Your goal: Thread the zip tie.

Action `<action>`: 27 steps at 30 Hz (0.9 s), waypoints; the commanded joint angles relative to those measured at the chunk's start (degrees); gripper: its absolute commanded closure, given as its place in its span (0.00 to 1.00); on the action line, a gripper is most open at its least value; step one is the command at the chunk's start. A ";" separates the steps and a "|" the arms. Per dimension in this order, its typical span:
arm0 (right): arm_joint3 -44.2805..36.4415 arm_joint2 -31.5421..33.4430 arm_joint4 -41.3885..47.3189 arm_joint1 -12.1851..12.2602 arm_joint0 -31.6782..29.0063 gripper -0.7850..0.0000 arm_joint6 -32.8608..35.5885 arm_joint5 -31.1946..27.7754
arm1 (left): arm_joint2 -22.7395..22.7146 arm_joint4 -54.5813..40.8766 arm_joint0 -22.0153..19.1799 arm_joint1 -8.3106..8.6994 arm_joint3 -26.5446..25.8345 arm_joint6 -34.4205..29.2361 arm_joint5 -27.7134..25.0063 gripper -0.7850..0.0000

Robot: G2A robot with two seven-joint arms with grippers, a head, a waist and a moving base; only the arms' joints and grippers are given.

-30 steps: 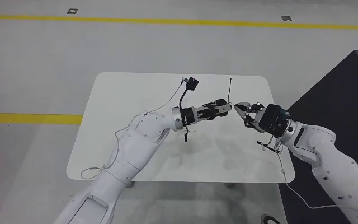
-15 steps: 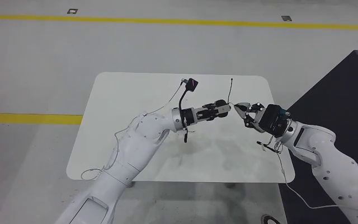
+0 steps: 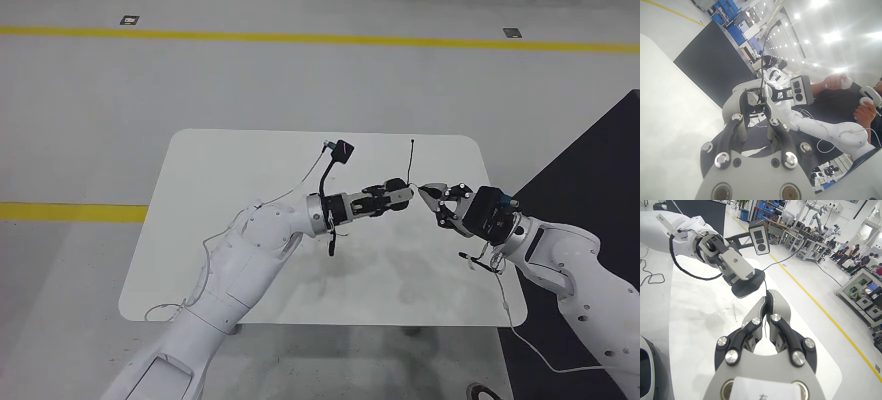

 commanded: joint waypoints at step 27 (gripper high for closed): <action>0.00 0.00 0.00 0.00 0.00 1.00 0.00 0.00 | -0.40 -0.20 0.05 -0.32 0.04 -0.47 -0.59 1.00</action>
